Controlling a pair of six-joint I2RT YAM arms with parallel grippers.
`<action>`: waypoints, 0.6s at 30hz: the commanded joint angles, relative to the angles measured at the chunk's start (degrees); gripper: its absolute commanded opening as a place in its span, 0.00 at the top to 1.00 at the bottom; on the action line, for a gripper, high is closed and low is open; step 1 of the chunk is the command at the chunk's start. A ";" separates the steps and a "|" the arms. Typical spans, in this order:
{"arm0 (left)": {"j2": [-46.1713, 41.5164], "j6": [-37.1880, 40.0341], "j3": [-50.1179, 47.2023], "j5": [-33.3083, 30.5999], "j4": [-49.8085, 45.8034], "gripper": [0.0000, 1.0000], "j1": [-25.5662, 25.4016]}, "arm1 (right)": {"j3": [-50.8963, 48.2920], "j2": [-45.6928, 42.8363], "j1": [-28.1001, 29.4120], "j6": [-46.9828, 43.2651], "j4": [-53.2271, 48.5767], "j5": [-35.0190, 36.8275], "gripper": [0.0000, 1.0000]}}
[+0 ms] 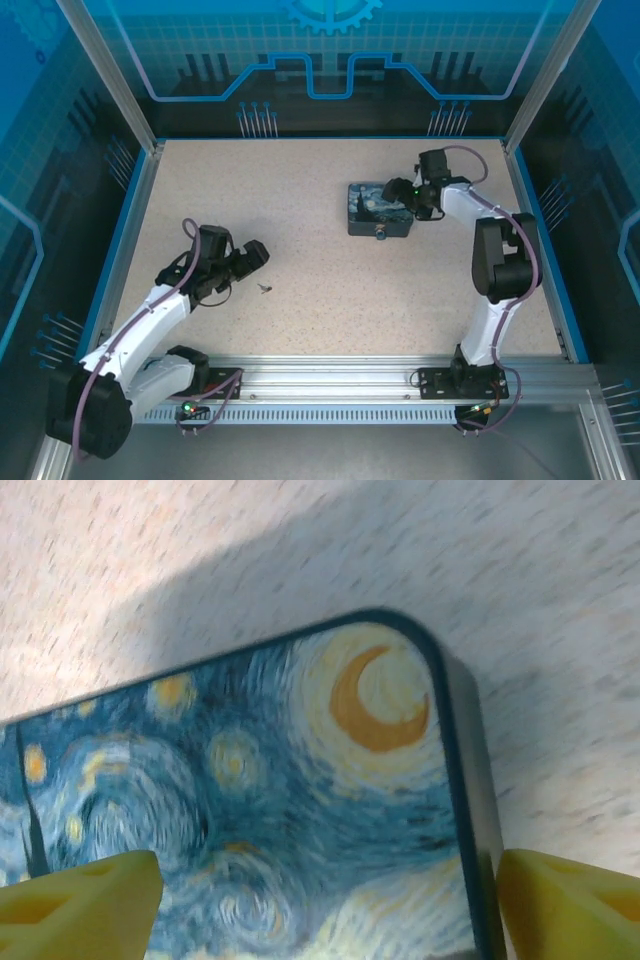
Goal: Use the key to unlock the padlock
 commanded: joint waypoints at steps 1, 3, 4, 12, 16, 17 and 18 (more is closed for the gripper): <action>1.16 -0.08 1.12 1.87 2.41 0.01 -0.64 | -1.89 -2.99 3.46 2.90 2.30 -0.01 0.15; 1.87 -0.07 1.08 2.24 2.95 0.01 -0.81 | -1.64 -2.87 5.30 3.52 2.25 0.43 0.17; 2.20 -0.02 0.99 2.29 3.19 0.01 -0.83 | -1.42 -2.57 6.27 3.71 2.20 0.50 0.17; 2.14 -0.65 -0.21 2.81 4.15 0.01 -0.82 | 3.63 2.89 12.06 3.12 -0.81 5.13 0.17; 2.09 -0.82 -0.51 2.99 4.49 0.01 -0.81 | 7.22 5.50 12.46 1.54 -2.93 7.74 0.16; 2.25 -0.90 -0.50 2.98 4.87 0.01 -0.85 | 7.82 5.84 12.57 1.22 -3.28 8.25 0.15; 2.50 -0.99 -0.40 2.91 5.45 0.01 -0.83 | 8.45 6.13 12.55 1.04 -3.82 8.87 0.14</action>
